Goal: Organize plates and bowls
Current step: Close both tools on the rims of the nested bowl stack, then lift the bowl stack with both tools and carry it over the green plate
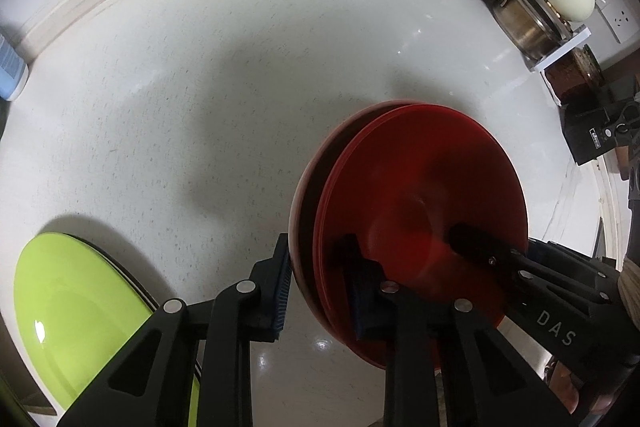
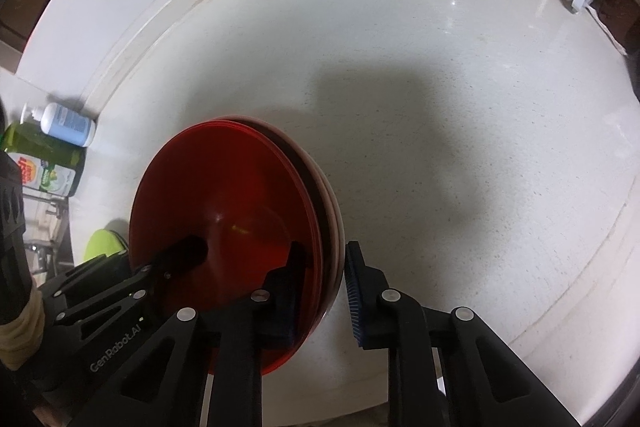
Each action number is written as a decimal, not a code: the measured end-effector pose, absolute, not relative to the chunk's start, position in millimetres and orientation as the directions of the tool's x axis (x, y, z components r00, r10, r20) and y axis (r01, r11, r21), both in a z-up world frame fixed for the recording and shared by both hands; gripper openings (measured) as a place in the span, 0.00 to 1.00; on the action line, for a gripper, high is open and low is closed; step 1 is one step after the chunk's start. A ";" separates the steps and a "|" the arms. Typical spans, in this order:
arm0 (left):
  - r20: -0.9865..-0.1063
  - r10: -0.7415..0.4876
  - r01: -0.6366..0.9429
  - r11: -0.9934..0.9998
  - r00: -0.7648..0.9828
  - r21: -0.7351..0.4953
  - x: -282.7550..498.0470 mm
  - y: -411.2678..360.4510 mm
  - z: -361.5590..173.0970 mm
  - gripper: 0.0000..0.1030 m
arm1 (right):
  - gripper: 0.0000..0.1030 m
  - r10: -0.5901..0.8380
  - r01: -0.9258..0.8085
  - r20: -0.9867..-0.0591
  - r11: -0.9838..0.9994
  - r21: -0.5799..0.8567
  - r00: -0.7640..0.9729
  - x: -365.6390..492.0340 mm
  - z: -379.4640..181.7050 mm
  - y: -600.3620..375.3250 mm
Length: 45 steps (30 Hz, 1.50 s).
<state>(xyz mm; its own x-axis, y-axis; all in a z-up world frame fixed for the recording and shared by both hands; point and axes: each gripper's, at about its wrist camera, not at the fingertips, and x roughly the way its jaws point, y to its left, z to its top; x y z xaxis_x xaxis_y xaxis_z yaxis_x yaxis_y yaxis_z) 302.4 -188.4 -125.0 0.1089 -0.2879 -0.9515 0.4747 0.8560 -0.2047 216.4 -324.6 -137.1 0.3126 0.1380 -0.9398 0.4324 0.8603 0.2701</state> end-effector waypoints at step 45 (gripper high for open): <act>-0.924 -0.219 0.057 0.976 0.314 -0.212 275.3 54.5 -78.0 0.24 | 0.21 0.328 -0.044 -0.902 0.943 0.329 0.282 261.7 -89.5 -119.8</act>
